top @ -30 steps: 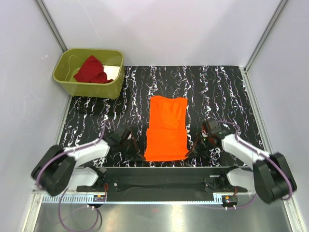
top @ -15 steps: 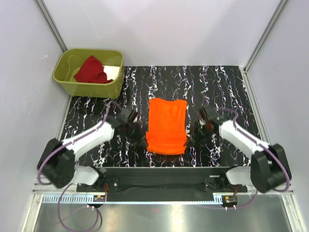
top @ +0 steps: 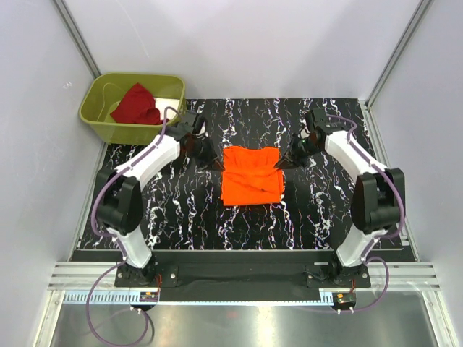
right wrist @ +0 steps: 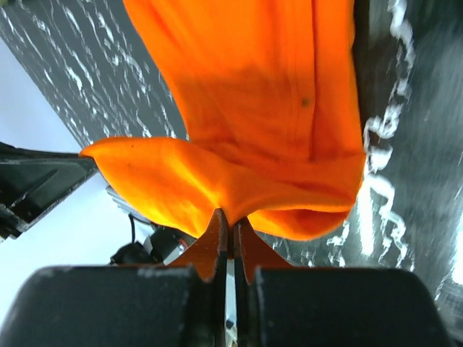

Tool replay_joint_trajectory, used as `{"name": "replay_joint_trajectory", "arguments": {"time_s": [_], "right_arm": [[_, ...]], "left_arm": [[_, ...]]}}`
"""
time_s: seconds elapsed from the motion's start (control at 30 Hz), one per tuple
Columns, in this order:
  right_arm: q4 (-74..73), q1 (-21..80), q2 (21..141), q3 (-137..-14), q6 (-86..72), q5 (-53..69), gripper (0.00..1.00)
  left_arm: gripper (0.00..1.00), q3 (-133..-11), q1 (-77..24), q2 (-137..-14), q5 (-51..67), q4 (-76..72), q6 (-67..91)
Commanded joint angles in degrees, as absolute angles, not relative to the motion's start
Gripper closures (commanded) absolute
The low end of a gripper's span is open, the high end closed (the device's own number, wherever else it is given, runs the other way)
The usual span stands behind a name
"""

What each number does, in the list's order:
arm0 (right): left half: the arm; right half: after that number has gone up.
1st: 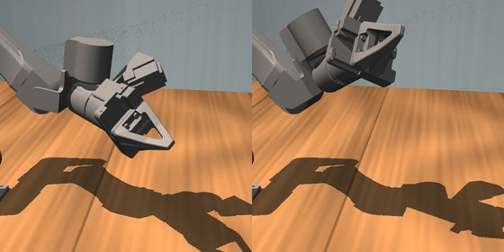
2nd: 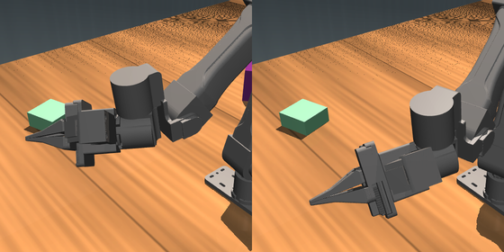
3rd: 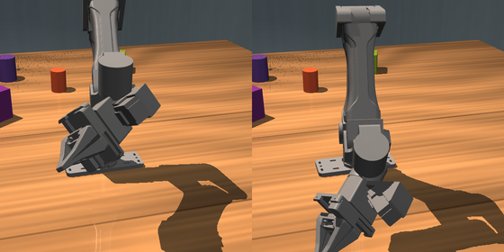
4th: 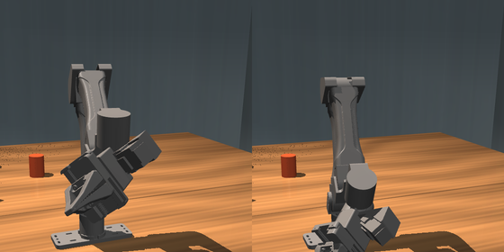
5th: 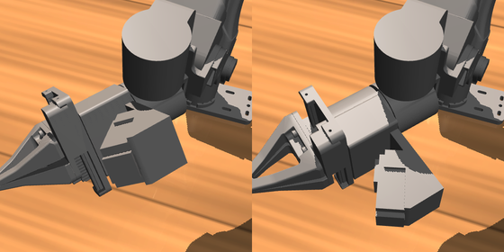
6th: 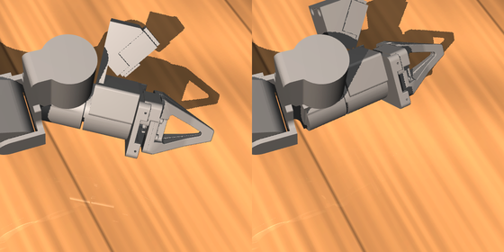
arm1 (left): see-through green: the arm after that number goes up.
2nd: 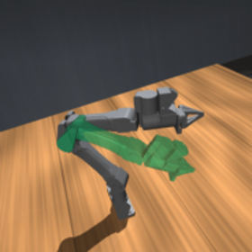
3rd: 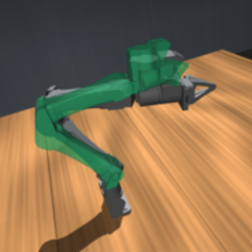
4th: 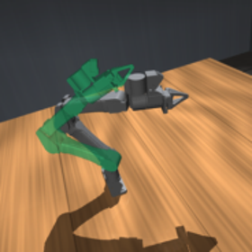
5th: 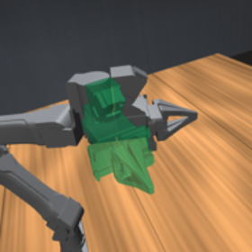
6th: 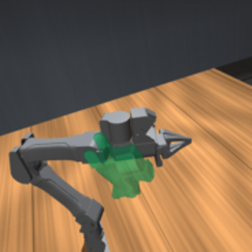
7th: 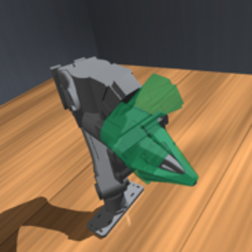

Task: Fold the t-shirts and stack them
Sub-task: Fold the tshirt

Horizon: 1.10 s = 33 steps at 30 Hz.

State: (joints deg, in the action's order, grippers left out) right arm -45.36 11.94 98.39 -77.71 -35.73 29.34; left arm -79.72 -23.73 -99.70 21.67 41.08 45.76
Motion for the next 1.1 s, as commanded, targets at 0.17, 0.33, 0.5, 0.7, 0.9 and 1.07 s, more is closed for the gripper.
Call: {"name": "replay_joint_trajectory", "arguments": {"time_s": [0.17,0.33,0.5,0.7,0.9,1.07], "right_arm": [[-47.55,8.53,108.89,-90.25,-30.94,36.12,1.00],[-47.64,8.17,113.46,-95.26,-30.85,37.88,1.00],[-47.29,7.74,117.50,-97.91,-31.37,39.02,1.00],[-46.67,6.60,122.07,-102.30,-31.81,39.99,0.99],[-46.06,5.45,127.61,-108.01,-32.08,38.50,0.94],[-48.66,3.52,132.00,-113.98,-29.99,36.57,0.61]], "left_arm": [[1.00,-90.34,-20.13,-107.74,28.12,39.47,44.12],[1.00,-93.42,-17.94,-110.21,28.65,37.71,44.82],[1.00,-97.02,-16.52,-113.99,31.37,35.25,45.79],[0.96,-104.14,-16.08,-121.46,32.61,34.55,44.65],[0.97,-115.36,-15.73,-129.89,28.76,36.20,41.24],[0.63,-121.54,-15.73,-132.63,22.79,40.24,37.28]]}}
